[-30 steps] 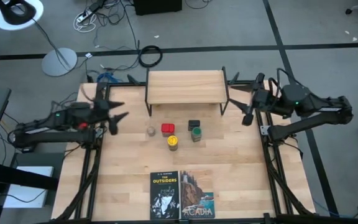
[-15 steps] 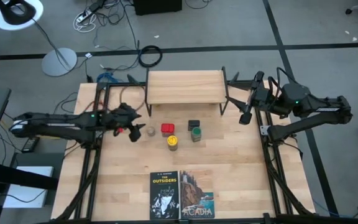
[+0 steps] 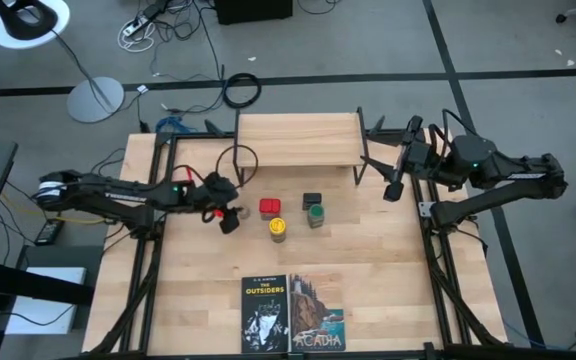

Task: Shelf spices
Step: Put the brown seasoning bottle on the shelf

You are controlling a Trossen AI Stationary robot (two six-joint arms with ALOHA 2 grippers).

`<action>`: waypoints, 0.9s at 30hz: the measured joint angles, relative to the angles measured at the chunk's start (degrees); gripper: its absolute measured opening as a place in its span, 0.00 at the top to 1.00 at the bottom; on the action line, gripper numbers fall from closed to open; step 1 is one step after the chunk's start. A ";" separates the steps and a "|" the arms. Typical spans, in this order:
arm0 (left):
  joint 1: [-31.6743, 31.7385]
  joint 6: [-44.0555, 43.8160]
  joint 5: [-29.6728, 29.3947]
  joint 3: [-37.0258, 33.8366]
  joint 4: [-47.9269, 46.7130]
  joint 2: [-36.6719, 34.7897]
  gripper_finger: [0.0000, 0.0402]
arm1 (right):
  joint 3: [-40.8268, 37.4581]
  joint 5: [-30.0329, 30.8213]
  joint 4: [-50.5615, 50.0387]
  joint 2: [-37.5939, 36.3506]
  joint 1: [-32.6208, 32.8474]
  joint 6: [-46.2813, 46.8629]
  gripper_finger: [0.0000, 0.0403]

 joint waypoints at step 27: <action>0.00 1.94 6.64 0.02 5.00 8.44 0.22 | 0.00 -1.51 -0.11 0.01 0.02 -0.07 0.48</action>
